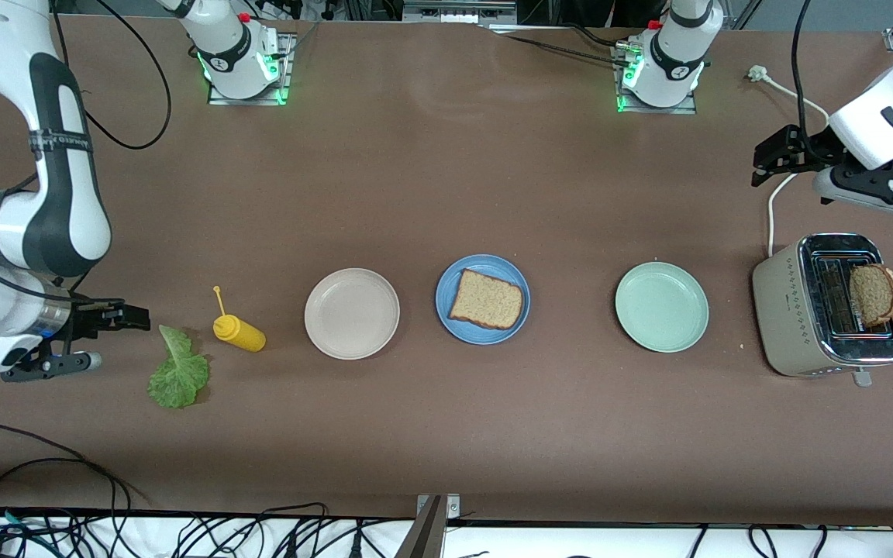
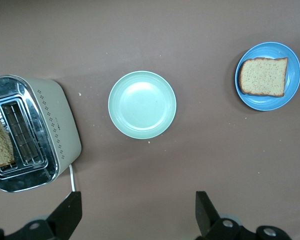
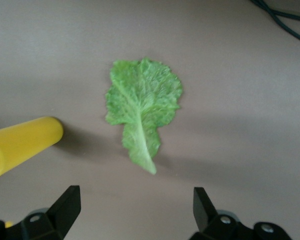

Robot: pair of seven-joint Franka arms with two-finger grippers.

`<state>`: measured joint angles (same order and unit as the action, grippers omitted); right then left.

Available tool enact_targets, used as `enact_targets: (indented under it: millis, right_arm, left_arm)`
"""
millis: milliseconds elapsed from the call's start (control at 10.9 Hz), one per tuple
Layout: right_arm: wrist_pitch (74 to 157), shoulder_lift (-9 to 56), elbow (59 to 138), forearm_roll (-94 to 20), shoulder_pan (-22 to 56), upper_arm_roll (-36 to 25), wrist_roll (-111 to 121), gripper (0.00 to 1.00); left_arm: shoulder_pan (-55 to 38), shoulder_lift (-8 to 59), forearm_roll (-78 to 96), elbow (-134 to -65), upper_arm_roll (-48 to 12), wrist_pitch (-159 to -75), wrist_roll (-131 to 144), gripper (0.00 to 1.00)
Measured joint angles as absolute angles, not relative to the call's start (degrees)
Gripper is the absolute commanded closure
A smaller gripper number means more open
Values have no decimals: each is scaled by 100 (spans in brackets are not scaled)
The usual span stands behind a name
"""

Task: Make sandwich in blue plate with both arms
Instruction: 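Move the right gripper down onto the green lettuce leaf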

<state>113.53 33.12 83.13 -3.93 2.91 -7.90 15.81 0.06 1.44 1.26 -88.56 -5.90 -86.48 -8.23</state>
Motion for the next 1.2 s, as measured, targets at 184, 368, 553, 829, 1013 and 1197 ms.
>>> enact_targets:
  millis: [184,368,553,829,1013,1197]
  right_arm:
    - [11705,3535,8306,-393,261,-787,1727,0]
    - [12162,3817,8303,-393,227,-736,1905,0]
    - [12546,4094,8295,-393,216,-705,2036,0]
    - [13050,4389,8283,-393,224,-517,2065,0]
    - [13315,4561,8274,-393,236,-442,2065,0]
    - [13442,4650,8250,-393,224,-436,2150,3]
  left_arm:
    - [-80,-20,125,-9072,-580,-8654,-749,0]
    - [-120,-157,125,-9219,-624,-8640,-646,0]
    - [-141,-193,125,-9271,-626,-8640,-612,0]
    - [-207,-106,122,-9282,-620,-8656,-600,0]
    - [-170,-48,122,-9258,-591,-8680,-601,0]
    - [-191,-32,122,-9195,-616,-8728,-599,0]
